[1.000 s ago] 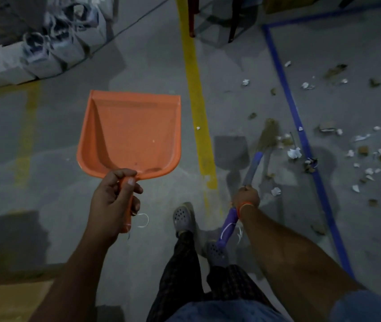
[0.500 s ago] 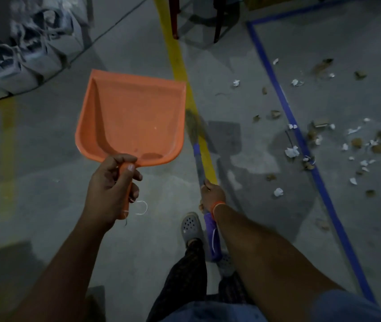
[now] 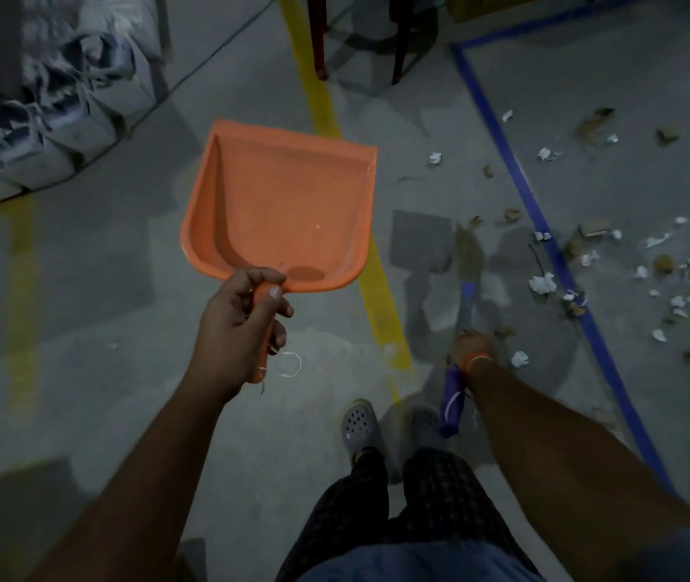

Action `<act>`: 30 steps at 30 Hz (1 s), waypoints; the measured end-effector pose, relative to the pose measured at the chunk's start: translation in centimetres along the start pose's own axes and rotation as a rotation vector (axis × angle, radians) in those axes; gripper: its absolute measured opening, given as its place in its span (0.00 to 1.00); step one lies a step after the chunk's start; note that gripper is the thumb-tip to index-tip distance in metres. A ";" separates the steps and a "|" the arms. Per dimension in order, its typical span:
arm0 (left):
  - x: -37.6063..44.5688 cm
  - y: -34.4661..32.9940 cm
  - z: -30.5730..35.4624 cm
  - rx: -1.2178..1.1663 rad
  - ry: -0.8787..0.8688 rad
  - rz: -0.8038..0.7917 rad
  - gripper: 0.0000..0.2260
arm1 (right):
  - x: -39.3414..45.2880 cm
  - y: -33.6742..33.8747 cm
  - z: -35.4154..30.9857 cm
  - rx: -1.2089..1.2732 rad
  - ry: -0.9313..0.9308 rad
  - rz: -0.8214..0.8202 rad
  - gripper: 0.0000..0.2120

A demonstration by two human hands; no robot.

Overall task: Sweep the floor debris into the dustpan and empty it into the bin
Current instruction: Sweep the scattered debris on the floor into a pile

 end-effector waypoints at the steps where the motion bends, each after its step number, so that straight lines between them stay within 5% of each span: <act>1: 0.5 -0.5 0.5 -0.003 -0.005 -0.008 0.07 | 0.4 1.1 0.3 -0.011 -0.002 0.066 0.16; 7: 4.3 -4.3 5.2 -0.019 -0.053 -0.017 0.07 | 1.5 3.1 2.1 0.051 0.061 0.086 0.16; 19: 12.4 -13.9 14.9 0.014 -0.140 -0.077 0.06 | 4.6 5.8 -2.8 -0.044 0.112 -0.234 0.17; 30: 14.1 -21.8 16.7 0.038 -0.164 -0.201 0.09 | 16.1 15.6 5.0 0.247 -0.082 0.101 0.19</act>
Point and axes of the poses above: each hand's wrist, its own x-axis towards the middle knuckle, its own y-axis out of the back of the hand, z = x × y, the point moved 5 cm from there along x, towards the middle knuckle, and after that the axes turned 13 degrees about x, right-handed, at the moved point
